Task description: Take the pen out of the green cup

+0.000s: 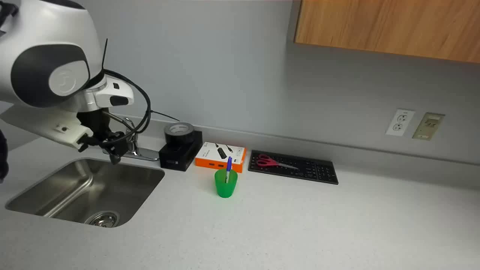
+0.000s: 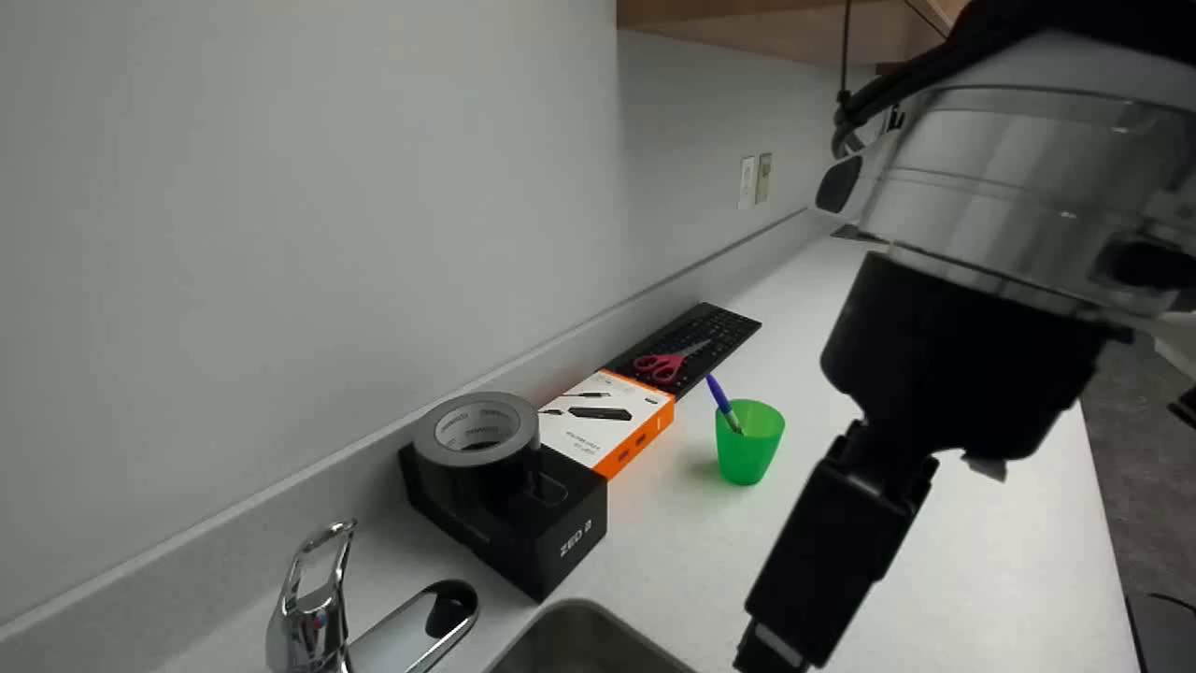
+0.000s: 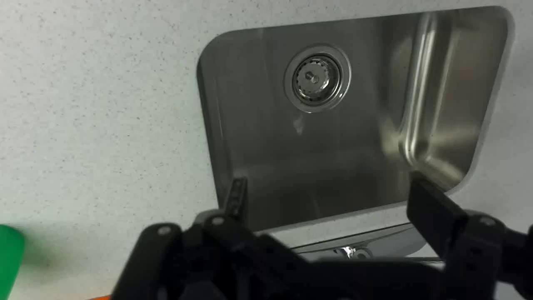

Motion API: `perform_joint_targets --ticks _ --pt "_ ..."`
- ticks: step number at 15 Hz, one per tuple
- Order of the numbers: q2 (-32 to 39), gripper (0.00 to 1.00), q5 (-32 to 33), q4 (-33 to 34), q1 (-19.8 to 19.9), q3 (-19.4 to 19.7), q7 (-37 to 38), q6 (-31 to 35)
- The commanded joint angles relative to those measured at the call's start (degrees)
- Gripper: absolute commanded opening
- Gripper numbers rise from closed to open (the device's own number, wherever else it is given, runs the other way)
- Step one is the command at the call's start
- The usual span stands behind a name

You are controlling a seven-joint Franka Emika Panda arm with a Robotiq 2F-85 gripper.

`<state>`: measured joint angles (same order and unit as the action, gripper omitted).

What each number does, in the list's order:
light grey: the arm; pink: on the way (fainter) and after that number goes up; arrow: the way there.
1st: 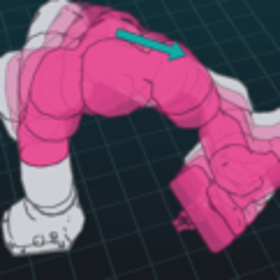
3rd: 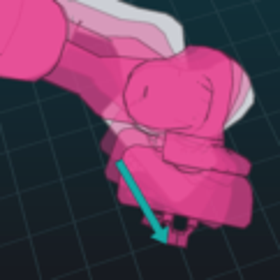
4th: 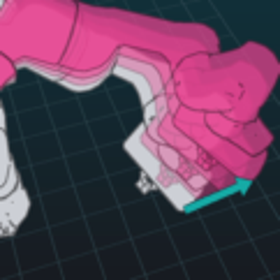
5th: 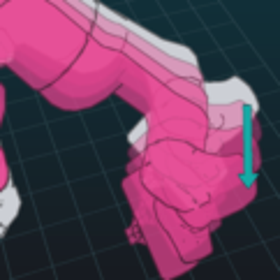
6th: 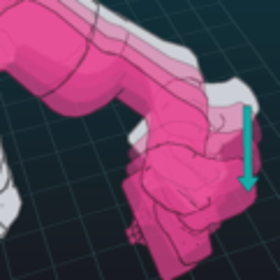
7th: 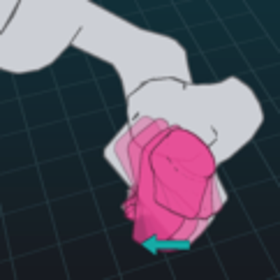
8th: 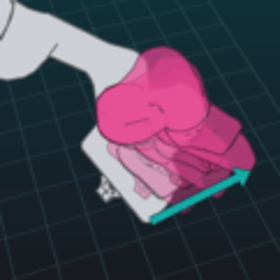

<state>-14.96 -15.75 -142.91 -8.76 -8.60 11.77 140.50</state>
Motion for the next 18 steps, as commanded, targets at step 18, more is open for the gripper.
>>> perform_joint_targets --ticks 18 --pt "12.76 1.0 5.02 18.43 10.44 12.72 -9.32 -14.99"
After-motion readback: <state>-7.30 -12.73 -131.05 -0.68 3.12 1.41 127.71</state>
